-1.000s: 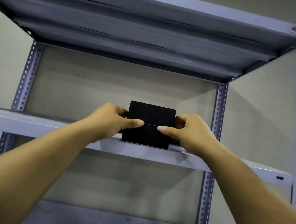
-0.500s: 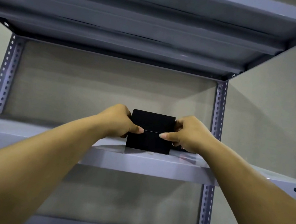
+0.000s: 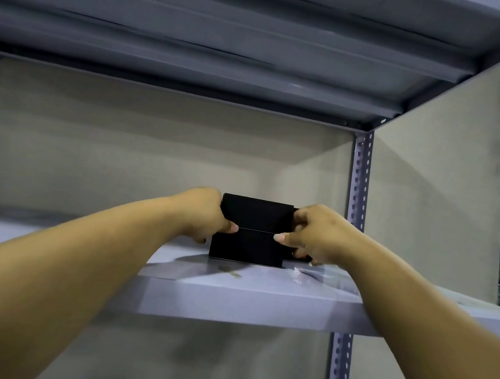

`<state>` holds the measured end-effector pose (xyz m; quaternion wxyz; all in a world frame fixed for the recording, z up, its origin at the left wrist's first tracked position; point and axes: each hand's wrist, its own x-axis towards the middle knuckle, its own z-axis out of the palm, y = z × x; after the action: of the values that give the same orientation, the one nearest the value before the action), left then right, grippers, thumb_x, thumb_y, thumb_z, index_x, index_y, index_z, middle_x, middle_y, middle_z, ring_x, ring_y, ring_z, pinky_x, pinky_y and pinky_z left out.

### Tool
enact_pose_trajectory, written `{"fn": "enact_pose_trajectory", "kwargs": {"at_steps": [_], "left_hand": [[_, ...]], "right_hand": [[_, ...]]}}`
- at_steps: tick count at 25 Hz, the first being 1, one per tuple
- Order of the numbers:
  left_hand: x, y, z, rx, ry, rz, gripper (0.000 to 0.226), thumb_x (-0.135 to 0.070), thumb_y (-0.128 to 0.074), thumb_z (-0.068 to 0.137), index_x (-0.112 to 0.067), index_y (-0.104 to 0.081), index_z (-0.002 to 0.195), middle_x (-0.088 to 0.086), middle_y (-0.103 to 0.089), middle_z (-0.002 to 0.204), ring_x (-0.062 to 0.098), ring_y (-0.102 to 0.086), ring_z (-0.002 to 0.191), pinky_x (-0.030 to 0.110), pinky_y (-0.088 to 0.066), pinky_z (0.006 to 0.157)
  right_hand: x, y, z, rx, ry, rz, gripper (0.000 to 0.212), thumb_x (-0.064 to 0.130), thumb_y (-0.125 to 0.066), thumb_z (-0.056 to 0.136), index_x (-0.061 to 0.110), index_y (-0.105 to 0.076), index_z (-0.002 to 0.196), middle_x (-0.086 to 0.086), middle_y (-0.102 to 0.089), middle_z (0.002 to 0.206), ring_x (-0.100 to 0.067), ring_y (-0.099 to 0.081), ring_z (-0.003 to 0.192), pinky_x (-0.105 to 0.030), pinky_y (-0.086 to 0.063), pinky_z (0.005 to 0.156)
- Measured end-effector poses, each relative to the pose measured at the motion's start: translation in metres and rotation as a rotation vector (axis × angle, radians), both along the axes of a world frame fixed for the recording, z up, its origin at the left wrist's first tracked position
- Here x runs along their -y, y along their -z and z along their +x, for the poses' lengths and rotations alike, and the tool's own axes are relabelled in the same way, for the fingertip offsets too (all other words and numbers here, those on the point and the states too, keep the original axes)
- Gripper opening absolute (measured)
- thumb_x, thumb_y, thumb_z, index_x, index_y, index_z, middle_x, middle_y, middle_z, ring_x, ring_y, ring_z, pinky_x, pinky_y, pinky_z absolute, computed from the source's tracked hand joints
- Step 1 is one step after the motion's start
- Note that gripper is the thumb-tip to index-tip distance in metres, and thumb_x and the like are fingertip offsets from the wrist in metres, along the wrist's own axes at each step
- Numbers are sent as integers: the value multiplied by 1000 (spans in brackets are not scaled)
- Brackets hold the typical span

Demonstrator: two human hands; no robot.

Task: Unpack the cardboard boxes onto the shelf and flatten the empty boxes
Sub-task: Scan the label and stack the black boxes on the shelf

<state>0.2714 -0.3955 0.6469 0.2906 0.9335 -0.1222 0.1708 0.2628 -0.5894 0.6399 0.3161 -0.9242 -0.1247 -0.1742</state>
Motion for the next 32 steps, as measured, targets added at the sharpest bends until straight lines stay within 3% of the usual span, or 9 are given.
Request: {"fn": "enact_pose_trajectory", "kwargs": {"at_steps": [3,5,7,12,14,15,17,22,32], "left_hand": [[-7,0,0,24,-11,20,29,-30,-63,91,-9,-59,111,8,-63,113,27,-63,100,38,-55,87],[-13,0,-5,140,-56,106,45,-37,-62,90,-11,-53,126,6,-60,123,25,-60,106,34,-51,90],[-18,1,-13,323,-99,252,52,-38,-56,94,-18,-41,139,1,-51,136,23,-54,116,30,-44,94],[-42,13,-27,734,42,757,50,-24,-38,101,-35,-26,148,-7,-25,156,23,-31,140,36,-38,107],[-50,13,-28,667,46,1087,61,-19,-31,100,-46,-5,149,-17,9,158,20,7,147,36,-23,115],[-52,12,-28,594,7,1239,66,-17,-26,100,-49,8,146,-20,26,152,18,26,140,35,-14,118],[-54,9,-29,498,-62,1399,70,-14,-21,98,-49,19,143,-19,40,142,18,39,130,37,-4,120],[-54,9,-17,443,-141,1512,70,-16,-23,99,-44,22,145,-12,41,147,26,32,140,42,-5,119],[-42,2,15,357,-236,1661,66,-27,-30,102,-38,17,148,-3,32,154,31,16,145,53,-8,116]], "right_hand": [[2,0,-5,116,13,-46,9,28,-68,89,21,-63,88,6,-62,75,-12,-58,71,-21,-45,63],[5,0,-7,228,66,-96,38,34,-69,88,17,-61,120,3,-68,104,-15,-63,95,-27,-49,84],[11,0,-13,347,81,-179,58,37,-66,89,20,-45,141,3,-58,133,-16,-56,117,-30,-44,101],[23,1,-26,545,-12,-741,53,40,-45,99,42,-25,148,19,-20,157,-8,-24,142,-32,-26,115],[23,3,-26,534,-13,-977,51,41,-36,101,48,-17,148,21,-5,159,-12,-11,146,-38,-25,116],[23,4,-25,511,3,-1074,50,41,-32,102,50,-13,148,21,2,159,-15,-5,147,-40,-23,116],[23,6,-21,461,29,-1183,50,40,-26,104,50,-7,149,20,14,158,-18,6,148,-41,-18,118],[21,4,-8,424,85,-1304,63,26,-32,103,49,3,149,16,24,156,-22,13,148,-45,-15,118],[7,-6,26,342,148,-1439,66,19,-37,101,43,-1,151,8,18,160,-30,5,147,-49,-23,113]]}}
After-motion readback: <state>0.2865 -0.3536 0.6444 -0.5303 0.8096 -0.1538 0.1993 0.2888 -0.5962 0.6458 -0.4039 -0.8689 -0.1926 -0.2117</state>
